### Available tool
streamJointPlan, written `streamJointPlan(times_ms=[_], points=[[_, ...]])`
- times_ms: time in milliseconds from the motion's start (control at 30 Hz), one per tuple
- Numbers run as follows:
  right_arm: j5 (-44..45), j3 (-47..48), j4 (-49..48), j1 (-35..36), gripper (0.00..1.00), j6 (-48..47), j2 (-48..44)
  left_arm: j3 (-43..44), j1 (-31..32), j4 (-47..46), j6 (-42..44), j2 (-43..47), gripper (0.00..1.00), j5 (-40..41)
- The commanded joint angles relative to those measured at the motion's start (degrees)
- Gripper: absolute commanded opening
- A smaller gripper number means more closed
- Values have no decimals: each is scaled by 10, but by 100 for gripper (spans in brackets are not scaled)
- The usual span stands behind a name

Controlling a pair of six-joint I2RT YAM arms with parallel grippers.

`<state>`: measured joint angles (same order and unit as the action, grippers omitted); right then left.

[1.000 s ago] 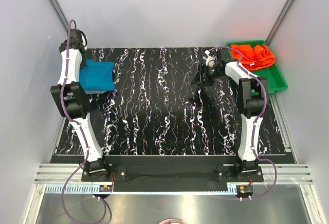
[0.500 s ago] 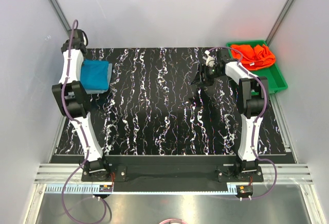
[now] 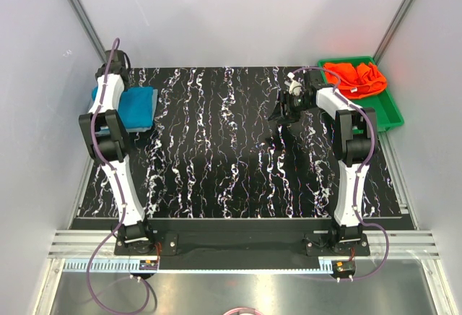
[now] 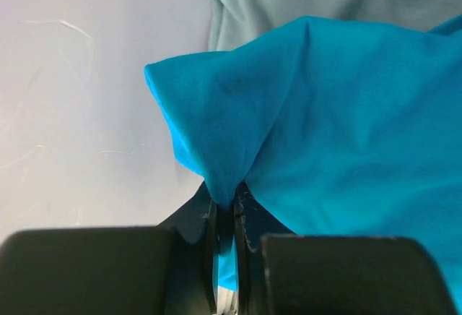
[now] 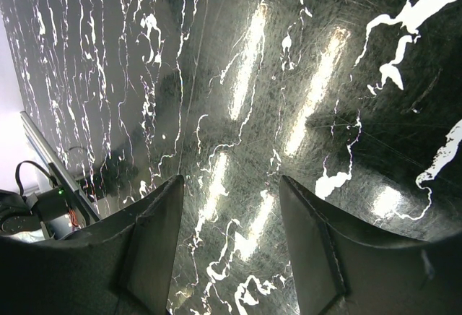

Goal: Fold and stack the t-shirts
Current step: Neatly place the folded tshirt to the corner

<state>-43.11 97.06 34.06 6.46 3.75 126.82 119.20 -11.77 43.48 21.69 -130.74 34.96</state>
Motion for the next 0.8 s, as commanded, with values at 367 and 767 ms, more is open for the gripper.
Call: streamJointPlan(times_ms=[367,767], points=[[6,2,-15,2,65,-6,-59,-17,23,-100,29,25,99,128],[123,-9,-59,-7,71,-5,-173,-46,237,-46,-82,196,99,-25]])
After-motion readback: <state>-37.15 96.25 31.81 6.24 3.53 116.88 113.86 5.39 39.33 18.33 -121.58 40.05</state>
